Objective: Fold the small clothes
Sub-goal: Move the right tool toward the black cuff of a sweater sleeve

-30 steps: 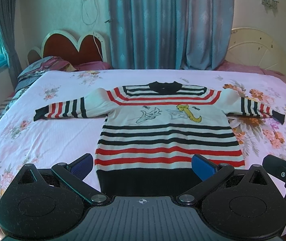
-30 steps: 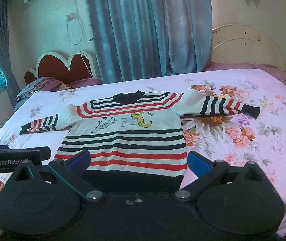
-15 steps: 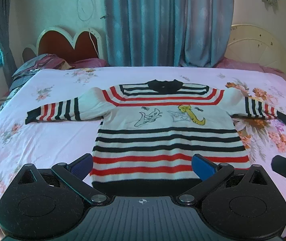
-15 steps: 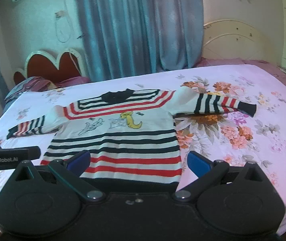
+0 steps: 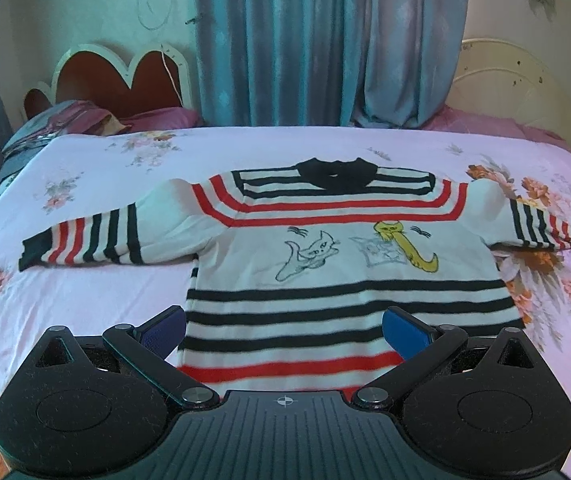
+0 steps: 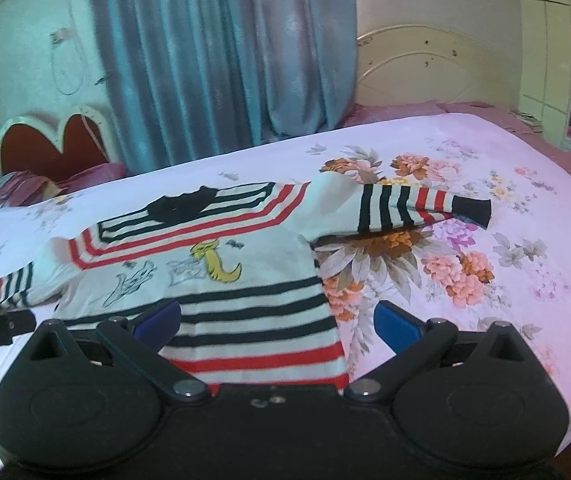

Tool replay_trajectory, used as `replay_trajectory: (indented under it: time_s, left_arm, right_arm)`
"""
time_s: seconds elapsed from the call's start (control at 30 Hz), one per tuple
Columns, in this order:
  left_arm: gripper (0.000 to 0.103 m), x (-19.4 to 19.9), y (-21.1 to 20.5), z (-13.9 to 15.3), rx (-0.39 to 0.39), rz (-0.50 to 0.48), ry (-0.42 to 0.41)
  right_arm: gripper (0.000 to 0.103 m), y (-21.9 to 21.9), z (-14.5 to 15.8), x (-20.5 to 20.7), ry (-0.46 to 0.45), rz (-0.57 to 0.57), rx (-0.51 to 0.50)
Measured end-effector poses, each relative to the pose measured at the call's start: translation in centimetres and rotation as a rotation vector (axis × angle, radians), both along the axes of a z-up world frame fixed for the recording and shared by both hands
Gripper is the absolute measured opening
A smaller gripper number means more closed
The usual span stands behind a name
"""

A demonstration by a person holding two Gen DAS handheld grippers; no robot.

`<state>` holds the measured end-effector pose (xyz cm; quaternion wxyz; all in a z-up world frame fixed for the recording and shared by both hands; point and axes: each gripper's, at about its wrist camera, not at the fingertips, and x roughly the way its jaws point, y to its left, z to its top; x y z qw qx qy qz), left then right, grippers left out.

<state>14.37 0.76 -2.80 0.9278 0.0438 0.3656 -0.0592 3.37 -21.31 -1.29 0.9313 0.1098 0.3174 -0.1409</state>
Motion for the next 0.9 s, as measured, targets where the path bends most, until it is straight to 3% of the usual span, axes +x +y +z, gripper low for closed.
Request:
replay_trajectory:
  time_s: [0.27,0.47,0.8,0.9]
  left_arm:
    - [0.103,4.5,-0.3,-1.4,-0.013,-0.037,0.020]
    - [0.103,7.4,-1.7,-2.8,-0.053,-0.008,0.041]
    - [0.103,12.1,-6.0,-5.1,-0.028,0.027,0.060]
    - [0.103,13.7,-7.4,-6.1,-0.013,0.035,0.072]
  right_arm:
    - [0.102,-1.4,-0.4,2.9,0.001,-0.080,-0.020]
    - [0.102,-4.1,-1.6,5.3,0.024,-0.112,-0.039]
    - [0.102,-12.2,-4.8,10.8,0.067,-0.165,-0.001]
    - [0.096,-15.4,-6.2,12.0,0.089,-0.204,0.015]
